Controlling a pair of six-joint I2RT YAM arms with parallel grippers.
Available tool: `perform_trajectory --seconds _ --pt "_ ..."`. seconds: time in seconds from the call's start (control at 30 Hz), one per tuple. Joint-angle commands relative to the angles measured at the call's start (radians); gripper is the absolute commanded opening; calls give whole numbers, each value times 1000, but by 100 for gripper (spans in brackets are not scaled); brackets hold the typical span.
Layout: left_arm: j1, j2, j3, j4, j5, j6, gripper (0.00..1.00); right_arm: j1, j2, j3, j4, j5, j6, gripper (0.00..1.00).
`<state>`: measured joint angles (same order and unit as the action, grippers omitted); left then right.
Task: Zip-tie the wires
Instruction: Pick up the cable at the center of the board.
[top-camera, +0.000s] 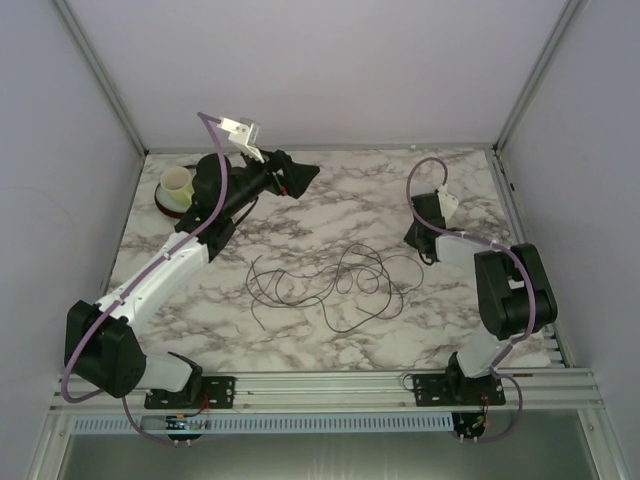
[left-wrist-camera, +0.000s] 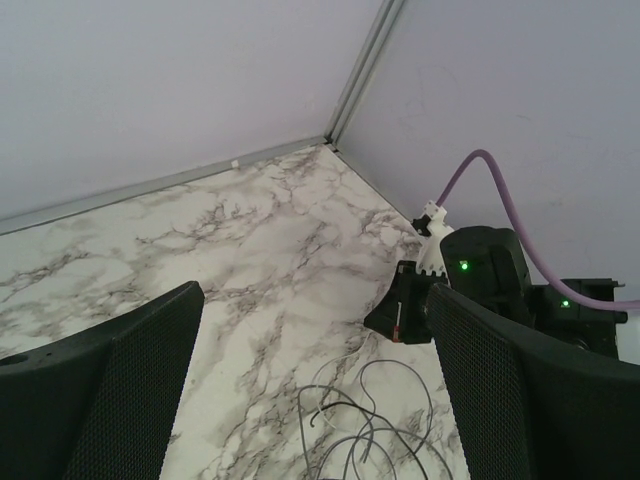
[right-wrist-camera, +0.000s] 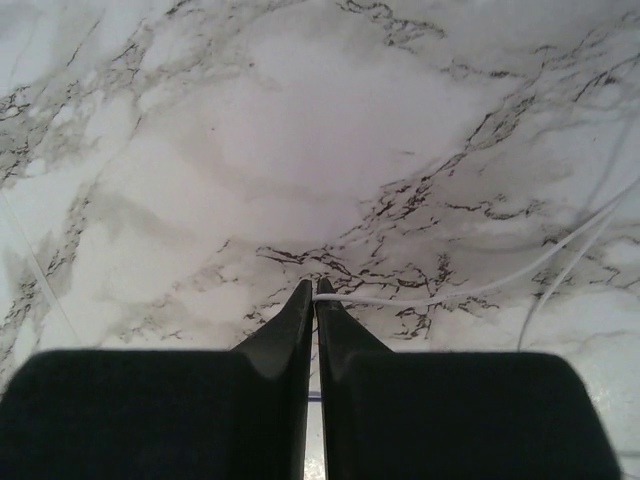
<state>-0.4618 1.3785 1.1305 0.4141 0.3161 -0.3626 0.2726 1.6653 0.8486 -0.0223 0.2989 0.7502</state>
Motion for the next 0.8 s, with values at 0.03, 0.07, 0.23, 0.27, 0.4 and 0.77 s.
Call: perform_trajectory --seconds 0.03,0.07,0.23,0.27,0.4,0.77 --pt "3 6 40 29 36 -3 95 -6 -21 42 67 36 -102 0" --pt "4 7 40 32 37 -6 95 -6 -28 47 67 39 -118 0" --pt "4 21 62 41 42 -24 94 7 -80 96 46 42 -201 0" --pt "4 31 79 36 47 -30 94 10 -92 115 34 41 -223 0" --pt "18 100 209 -12 69 -95 95 38 -161 189 18 36 -303 0" --pt "85 353 456 279 478 -433 95 137 -386 316 39 12 -295 0"
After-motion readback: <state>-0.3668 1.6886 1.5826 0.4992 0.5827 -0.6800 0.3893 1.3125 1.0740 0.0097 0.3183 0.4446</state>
